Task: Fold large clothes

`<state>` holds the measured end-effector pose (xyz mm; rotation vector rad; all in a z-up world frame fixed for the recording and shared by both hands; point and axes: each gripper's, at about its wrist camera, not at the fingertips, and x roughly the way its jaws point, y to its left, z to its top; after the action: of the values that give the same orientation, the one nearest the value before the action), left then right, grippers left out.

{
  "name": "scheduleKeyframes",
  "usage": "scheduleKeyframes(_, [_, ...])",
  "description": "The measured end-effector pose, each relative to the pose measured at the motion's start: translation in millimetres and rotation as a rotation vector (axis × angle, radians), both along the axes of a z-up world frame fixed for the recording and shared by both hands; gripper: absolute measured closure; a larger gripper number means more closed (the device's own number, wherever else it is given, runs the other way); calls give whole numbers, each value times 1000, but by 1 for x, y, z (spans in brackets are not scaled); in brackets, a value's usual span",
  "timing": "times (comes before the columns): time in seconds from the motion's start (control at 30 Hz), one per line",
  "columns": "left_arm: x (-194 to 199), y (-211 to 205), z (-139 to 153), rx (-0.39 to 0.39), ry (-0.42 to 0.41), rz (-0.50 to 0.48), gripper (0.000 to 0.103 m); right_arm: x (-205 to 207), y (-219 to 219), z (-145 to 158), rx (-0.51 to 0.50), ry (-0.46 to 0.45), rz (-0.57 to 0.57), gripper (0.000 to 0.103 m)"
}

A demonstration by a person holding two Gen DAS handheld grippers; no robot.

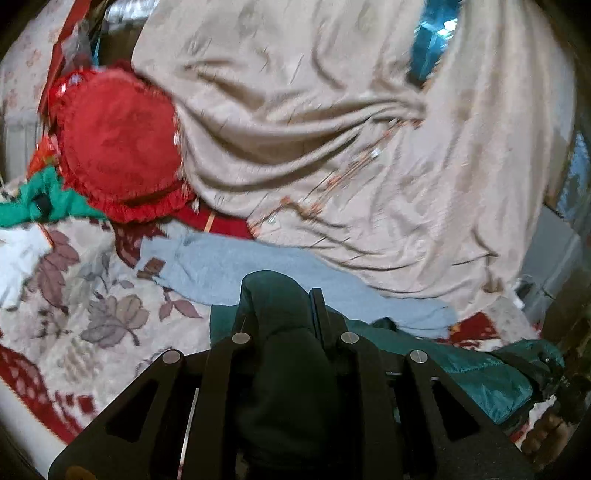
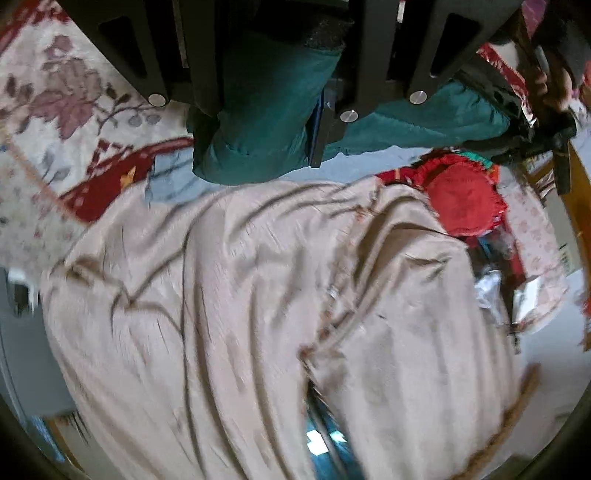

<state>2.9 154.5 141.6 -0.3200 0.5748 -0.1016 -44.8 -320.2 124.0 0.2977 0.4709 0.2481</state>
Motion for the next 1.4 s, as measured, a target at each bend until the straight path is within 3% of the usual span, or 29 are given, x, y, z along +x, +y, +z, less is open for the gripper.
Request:
scheduleKeyframes(0.2, [85, -13, -56, 31, 129, 65, 88, 96, -7, -45, 59, 160, -54, 83])
scheduleKeyframes(0.33, [123, -19, -83, 58, 161, 79, 88, 148, -8, -80, 54, 258, -84, 83])
scheduleKeyframes(0.53, [150, -17, -132, 13, 250, 97, 84, 169, -10, -129, 63, 319, -95, 84])
scheduleKeyframes(0.67, [158, -27, -145, 62, 275, 96, 83, 176, -9, -141, 57, 348, -97, 83])
scheduleKeyframes(0.8, [157, -24, -142, 39, 272, 104, 81, 173, -11, -136, 97, 351, -80, 76])
scheduleKeyframes(0.9, [155, -17, -133, -19, 295, 108, 75, 170, -18, -125, 192, 370, -84, 67])
scheduleKeyframes(0.97, [153, -7, -122, -125, 286, 87, 56, 167, -25, -117, 309, 371, -65, 52])
scheduleKeyframes(1.0, [151, -1, -116, -195, 263, 60, 39, 165, -28, -112, 368, 358, -53, 31])
scheduleKeyframes(1.03, [150, 1, -110, -224, 244, 48, 31, 161, -30, -106, 415, 327, -50, 20])
scheduleKeyframes(1.1, [142, 8, -93, -229, 164, 68, 31, 157, -31, -95, 448, 287, -36, 19])
scheduleKeyframes(1.23, [126, 10, -67, -180, 38, 113, 30, 147, -17, -71, 362, 208, 2, 19])
scheduleKeyframes(1.3, [126, 6, -64, -160, 31, 101, 24, 147, -6, -67, 277, 206, 9, 19])
scheduleKeyframes(1.4, [134, -8, -66, -106, 69, 73, 24, 158, 10, -68, 153, 257, -12, 19])
